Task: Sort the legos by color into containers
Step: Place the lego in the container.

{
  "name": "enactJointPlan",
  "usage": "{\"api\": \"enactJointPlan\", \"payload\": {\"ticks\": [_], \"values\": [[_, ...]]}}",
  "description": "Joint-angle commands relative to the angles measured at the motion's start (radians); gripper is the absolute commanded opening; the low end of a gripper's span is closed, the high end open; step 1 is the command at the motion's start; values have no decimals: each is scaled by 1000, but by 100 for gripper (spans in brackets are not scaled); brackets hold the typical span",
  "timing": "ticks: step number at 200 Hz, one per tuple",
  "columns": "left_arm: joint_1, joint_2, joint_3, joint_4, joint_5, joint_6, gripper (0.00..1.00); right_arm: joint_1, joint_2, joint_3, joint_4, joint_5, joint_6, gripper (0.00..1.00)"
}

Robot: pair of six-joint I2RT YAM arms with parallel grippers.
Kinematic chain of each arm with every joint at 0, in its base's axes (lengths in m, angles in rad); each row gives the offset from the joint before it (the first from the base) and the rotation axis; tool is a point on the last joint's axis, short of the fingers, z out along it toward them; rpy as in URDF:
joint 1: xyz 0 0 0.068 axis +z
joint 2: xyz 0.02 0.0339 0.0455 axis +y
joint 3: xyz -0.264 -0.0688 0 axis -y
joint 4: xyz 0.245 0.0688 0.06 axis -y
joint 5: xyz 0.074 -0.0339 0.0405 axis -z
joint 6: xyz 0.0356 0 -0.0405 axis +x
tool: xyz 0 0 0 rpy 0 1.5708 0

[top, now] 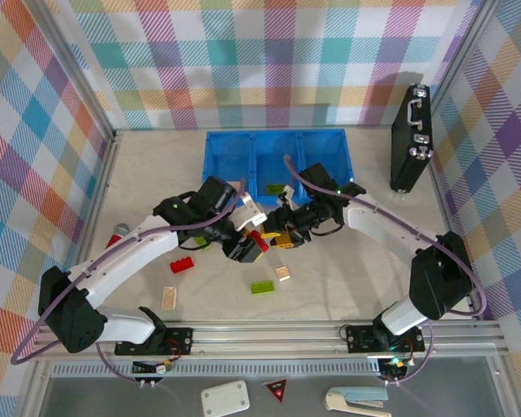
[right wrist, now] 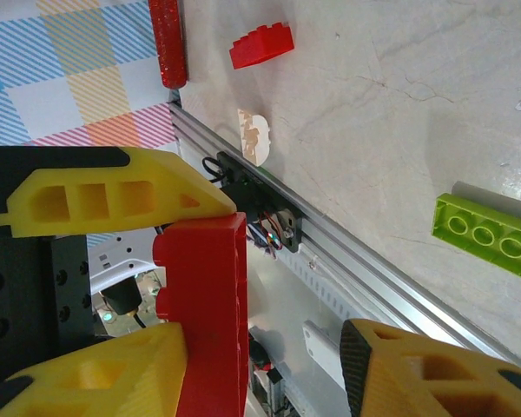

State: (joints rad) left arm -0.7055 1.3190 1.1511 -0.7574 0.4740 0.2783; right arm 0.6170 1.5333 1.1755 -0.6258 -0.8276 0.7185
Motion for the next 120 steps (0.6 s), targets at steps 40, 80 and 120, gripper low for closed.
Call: {"api": "enactJointPlan", "payload": {"ticks": [40, 80, 120], "values": [[-11, 3, 11, 39, 7, 15, 52, 53, 34, 47, 58, -74, 19, 51], [-11, 14, 7, 38, -68, 4, 52, 58, 34, 47, 58, -95, 34, 51], [-12, 17, 11, 39, -71, 3, 53, 61, 31, 44, 42, -97, 30, 45]]}}
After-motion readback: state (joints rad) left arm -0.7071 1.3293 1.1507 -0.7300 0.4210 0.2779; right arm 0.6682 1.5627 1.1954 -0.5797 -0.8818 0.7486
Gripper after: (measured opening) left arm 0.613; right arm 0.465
